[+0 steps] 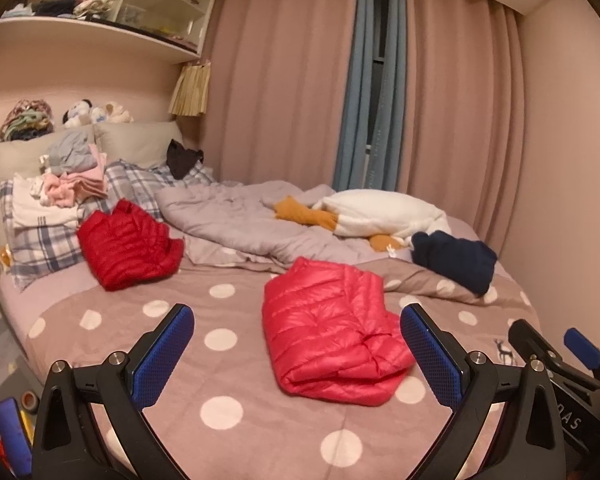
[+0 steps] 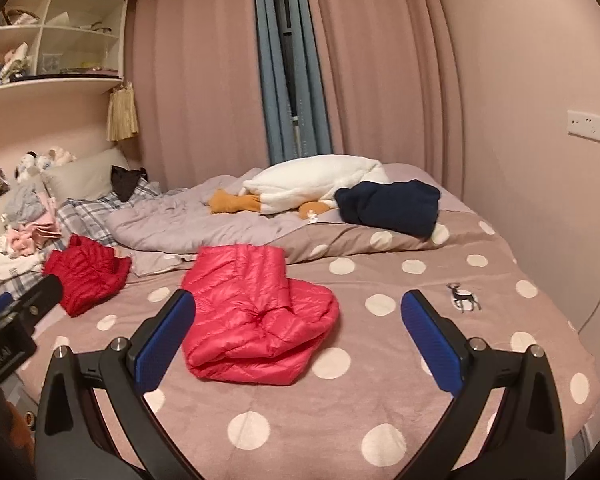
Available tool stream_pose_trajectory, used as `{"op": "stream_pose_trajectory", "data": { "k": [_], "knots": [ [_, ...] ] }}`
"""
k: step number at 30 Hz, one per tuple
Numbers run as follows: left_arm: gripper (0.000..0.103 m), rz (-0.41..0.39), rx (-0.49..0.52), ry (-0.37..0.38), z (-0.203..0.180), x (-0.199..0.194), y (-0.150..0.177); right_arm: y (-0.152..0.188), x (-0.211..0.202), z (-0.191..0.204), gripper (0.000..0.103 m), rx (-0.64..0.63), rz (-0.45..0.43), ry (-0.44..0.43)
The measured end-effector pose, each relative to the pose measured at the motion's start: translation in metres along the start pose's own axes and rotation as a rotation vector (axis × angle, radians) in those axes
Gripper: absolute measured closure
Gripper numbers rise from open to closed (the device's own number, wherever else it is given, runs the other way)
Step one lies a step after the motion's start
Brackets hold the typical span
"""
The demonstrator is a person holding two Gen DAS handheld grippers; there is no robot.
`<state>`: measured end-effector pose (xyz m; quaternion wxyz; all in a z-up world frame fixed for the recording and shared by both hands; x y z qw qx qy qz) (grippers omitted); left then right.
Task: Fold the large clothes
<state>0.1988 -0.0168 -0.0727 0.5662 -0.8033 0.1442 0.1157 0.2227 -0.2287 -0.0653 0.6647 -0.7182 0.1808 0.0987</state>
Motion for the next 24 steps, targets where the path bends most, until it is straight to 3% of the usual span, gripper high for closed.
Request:
{"op": "stream_pose_trajectory", "data": {
  "k": [13, 24],
  "knots": [
    [0.001, 0.014, -0.010, -0.004, 0.0006, 0.0003, 0.0020, -0.0015, 0.0001, 0.0102, 0.000, -0.031, 0.015, -0.021],
    [0.001, -0.011, -0.029, -0.002, 0.0068, -0.0049, -0.0009, -0.0025, 0.0028, 0.0071, 0.000, -0.013, 0.029, 0.012]
  ]
}}
Point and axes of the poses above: each gripper's, at about its wrist camera, not at the fingertips, and x roughly the way its jaws point, z to its left, y to its underside, the point moved 6 cm from there along x, roughly the way its jaws point, and after that the axes turned 12 degrees about -x, right-handed, at the moved point
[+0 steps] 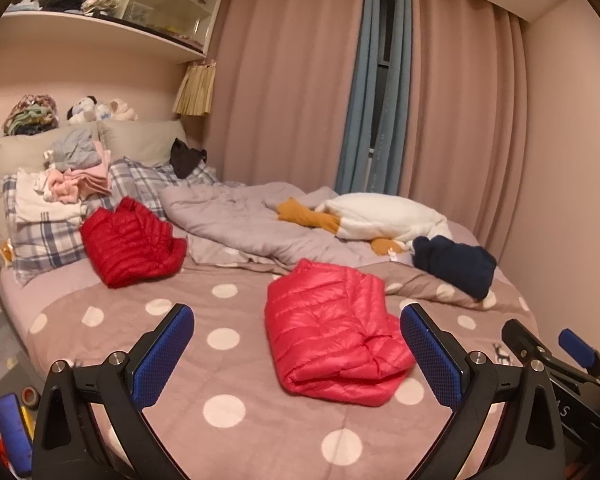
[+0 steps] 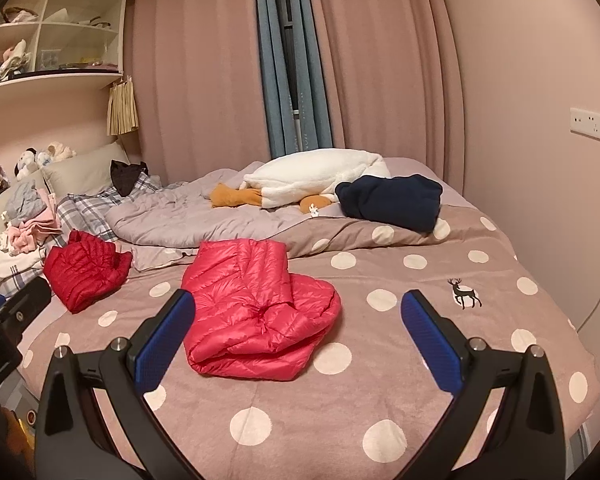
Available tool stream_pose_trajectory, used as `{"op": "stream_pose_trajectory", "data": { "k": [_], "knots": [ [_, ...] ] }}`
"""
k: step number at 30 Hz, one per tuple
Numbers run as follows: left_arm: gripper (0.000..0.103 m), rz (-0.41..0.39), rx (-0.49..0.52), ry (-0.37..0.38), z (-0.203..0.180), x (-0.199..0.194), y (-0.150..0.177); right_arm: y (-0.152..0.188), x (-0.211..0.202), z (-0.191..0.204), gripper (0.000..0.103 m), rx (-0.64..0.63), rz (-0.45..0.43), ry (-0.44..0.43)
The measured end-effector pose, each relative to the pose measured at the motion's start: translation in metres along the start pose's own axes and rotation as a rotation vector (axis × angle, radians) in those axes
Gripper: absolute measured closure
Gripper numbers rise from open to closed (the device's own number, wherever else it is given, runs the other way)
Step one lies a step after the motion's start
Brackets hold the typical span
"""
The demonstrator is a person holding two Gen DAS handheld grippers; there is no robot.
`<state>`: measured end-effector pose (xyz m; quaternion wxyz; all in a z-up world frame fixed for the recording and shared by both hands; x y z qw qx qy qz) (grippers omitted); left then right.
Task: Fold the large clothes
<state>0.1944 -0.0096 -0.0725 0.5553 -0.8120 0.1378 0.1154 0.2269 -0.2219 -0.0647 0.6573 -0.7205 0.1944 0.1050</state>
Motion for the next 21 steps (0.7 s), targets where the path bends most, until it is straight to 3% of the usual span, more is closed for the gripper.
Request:
{"op": "stream_pose_trajectory", "data": {
  "k": [21],
  "knots": [
    [0.001, 0.006, 0.010, 0.003, 0.000, 0.001, 0.003, 0.001, 0.004, 0.009, 0.000, -0.021, 0.012, -0.009]
  ]
}}
Point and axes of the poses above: each gripper's, at about its wrist camera, not at the fingertips, and x roughly the way its jaws point, z to its left, y to its underside, the point moved 6 cm from there along x, roughly the way its jaws point, and after that the axes turned 12 degrees about -x, right-handed, at the moved point
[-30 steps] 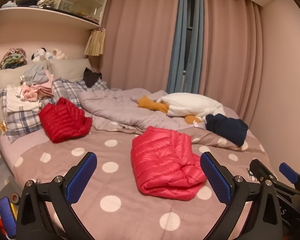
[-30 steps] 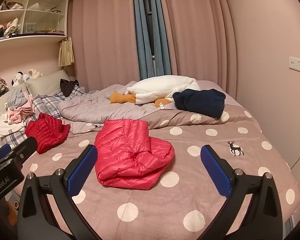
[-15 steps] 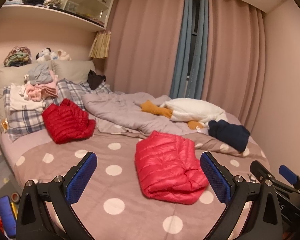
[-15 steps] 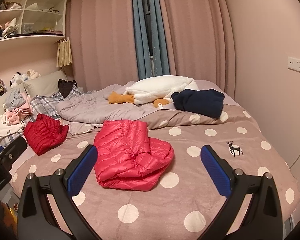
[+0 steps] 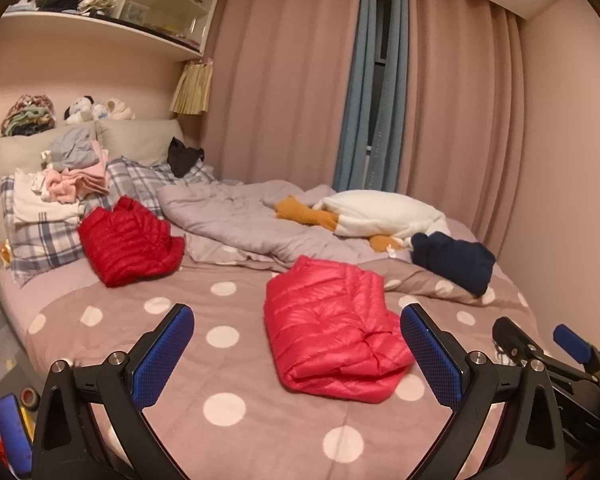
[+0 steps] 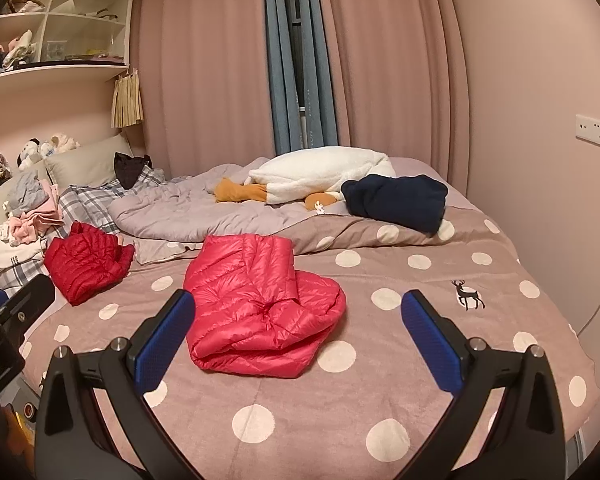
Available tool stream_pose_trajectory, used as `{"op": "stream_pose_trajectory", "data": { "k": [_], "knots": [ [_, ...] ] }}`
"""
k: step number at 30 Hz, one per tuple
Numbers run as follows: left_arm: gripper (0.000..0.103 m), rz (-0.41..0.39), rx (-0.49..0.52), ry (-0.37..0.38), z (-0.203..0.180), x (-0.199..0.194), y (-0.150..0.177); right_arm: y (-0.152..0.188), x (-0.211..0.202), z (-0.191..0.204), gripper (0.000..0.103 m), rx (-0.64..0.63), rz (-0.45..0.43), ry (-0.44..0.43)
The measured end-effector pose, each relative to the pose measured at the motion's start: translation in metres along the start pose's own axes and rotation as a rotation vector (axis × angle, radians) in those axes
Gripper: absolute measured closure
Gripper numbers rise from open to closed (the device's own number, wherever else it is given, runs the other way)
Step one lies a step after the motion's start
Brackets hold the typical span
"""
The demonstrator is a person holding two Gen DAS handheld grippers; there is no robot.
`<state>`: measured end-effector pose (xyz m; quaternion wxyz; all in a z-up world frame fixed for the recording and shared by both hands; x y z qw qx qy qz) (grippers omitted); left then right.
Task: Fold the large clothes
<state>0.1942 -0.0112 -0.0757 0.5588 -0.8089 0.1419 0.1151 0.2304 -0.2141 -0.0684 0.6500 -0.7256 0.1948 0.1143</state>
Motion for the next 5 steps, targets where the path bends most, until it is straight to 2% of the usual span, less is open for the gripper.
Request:
{"op": "stream_pose_trajectory", "data": {
  "k": [5],
  "knots": [
    [0.001, -0.003, -0.002, 0.003, 0.0004, -0.0012, 0.0004, 0.0008, -0.0007, -0.0010, 0.000, 0.002, 0.000, -0.002]
  ]
}}
Point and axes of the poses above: each gripper's, at about its wrist camera, not at the fingertips, and x roughly the way its jaws point, z to its left, y to its underside, the point moved 6 cm from there along x, roughly the way its jaws point, and after that the axes turned 12 degrees about -x, right-handed, at the moved point
